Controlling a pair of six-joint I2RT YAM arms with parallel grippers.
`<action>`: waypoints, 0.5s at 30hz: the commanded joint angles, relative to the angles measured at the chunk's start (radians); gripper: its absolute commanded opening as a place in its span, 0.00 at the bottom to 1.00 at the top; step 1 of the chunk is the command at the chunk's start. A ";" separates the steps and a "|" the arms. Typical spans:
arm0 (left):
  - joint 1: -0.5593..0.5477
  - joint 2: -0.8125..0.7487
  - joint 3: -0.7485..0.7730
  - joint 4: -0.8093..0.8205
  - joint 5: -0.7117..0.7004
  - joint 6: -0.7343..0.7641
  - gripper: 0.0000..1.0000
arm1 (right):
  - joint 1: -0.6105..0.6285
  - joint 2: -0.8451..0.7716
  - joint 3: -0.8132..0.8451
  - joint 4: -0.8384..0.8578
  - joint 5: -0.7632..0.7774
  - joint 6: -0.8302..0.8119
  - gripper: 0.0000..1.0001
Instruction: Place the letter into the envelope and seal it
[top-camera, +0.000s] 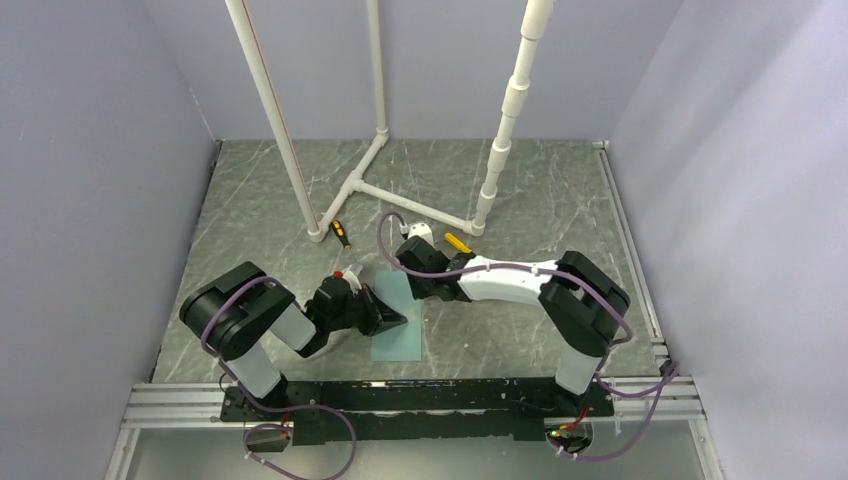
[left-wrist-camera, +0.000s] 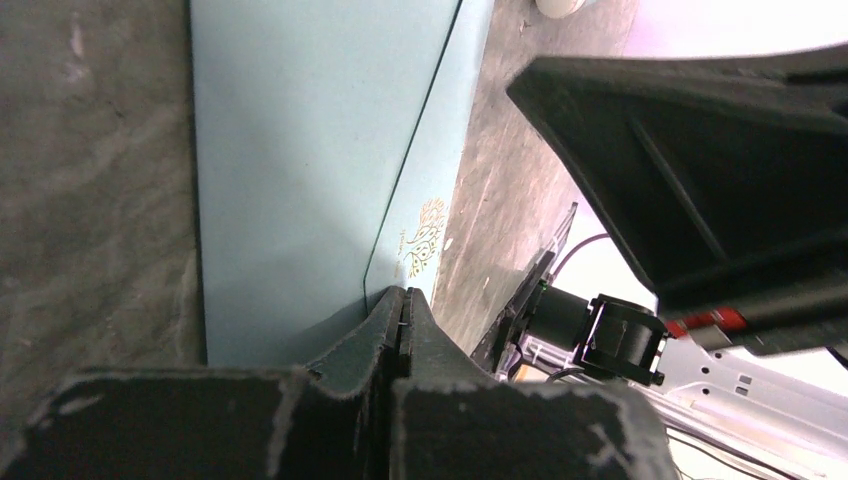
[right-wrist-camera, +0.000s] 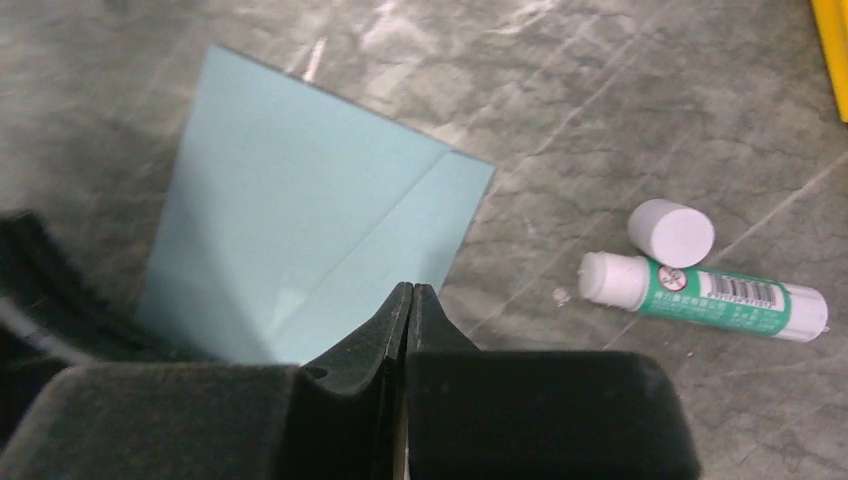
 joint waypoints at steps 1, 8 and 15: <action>-0.005 0.046 -0.027 -0.102 -0.028 0.016 0.03 | 0.025 -0.085 0.002 -0.032 -0.092 -0.030 0.03; -0.004 -0.041 0.013 -0.267 -0.062 0.048 0.02 | 0.078 -0.073 -0.008 -0.100 -0.093 0.017 0.04; 0.011 -0.197 0.044 -0.487 -0.095 0.117 0.03 | 0.094 -0.024 -0.028 -0.071 -0.188 -0.001 0.04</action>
